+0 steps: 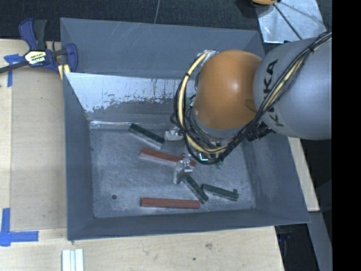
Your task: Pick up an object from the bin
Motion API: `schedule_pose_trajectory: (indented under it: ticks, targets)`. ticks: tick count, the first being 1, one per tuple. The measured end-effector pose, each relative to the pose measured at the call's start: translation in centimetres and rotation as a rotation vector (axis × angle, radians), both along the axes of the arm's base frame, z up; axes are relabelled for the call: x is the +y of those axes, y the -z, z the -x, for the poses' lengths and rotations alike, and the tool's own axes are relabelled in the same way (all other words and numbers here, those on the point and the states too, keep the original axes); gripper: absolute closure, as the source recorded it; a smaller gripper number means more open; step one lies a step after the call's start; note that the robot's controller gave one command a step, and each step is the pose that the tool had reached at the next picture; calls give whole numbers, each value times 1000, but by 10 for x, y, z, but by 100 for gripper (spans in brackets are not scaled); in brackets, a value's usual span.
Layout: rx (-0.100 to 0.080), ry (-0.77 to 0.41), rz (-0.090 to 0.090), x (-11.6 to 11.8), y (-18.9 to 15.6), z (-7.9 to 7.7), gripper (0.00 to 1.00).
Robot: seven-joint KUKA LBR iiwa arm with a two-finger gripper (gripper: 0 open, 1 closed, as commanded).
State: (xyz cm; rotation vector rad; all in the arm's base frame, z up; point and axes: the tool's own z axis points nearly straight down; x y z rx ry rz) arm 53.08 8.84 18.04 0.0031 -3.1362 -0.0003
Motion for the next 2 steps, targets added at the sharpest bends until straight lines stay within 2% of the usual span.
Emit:
schedule_pose_trajectory:
  ticks: [1,2]
  targets:
    - [-8,2,-1,0,-4,-2,0]
    - [-13,79,-1,-29,70,-35,0]
